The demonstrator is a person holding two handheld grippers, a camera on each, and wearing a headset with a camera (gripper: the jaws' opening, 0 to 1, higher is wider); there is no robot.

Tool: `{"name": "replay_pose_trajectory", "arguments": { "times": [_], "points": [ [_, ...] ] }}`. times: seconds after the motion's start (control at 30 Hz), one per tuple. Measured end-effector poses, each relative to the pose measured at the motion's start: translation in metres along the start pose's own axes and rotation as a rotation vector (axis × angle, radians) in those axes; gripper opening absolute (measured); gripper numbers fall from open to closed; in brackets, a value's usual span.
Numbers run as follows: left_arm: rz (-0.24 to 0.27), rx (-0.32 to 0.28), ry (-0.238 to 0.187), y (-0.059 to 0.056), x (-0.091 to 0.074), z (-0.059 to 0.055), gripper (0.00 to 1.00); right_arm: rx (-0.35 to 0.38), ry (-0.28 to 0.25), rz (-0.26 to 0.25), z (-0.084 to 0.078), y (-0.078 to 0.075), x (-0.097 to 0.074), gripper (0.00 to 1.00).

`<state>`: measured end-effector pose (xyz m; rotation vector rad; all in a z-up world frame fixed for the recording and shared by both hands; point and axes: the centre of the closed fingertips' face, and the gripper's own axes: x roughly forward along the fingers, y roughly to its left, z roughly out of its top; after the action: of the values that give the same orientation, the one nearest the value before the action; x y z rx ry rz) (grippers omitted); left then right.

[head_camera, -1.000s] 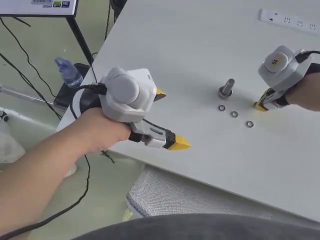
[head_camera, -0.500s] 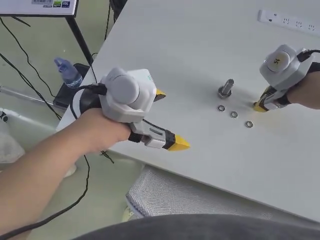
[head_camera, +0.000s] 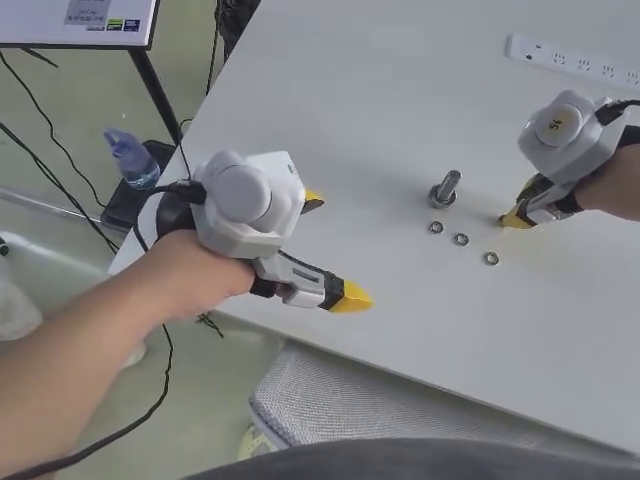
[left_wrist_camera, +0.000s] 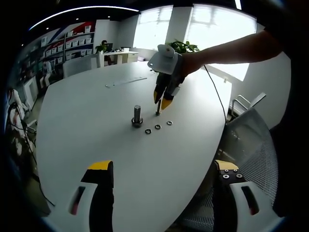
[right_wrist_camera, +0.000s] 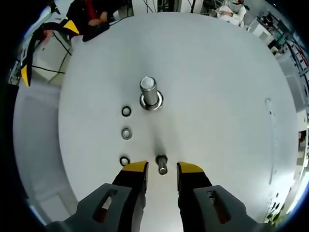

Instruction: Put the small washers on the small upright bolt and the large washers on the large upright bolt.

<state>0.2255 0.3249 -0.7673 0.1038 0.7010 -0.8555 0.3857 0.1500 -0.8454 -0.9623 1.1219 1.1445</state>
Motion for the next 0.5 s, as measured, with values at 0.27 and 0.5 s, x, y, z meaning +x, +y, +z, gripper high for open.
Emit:
{"name": "replay_pose_trajectory", "arguments": {
  "times": [0.27,0.5],
  "points": [
    [-0.001,0.004,0.008,-0.003,-0.001,-0.001,0.84,0.01,-0.003,-0.003,-0.001,-0.001,-0.015,0.25],
    [-0.009,0.009,0.007,-0.005,-0.001,-0.002,0.84,0.014,0.0,-0.013,-0.001,0.003,-0.025,0.24]
  ]
}}
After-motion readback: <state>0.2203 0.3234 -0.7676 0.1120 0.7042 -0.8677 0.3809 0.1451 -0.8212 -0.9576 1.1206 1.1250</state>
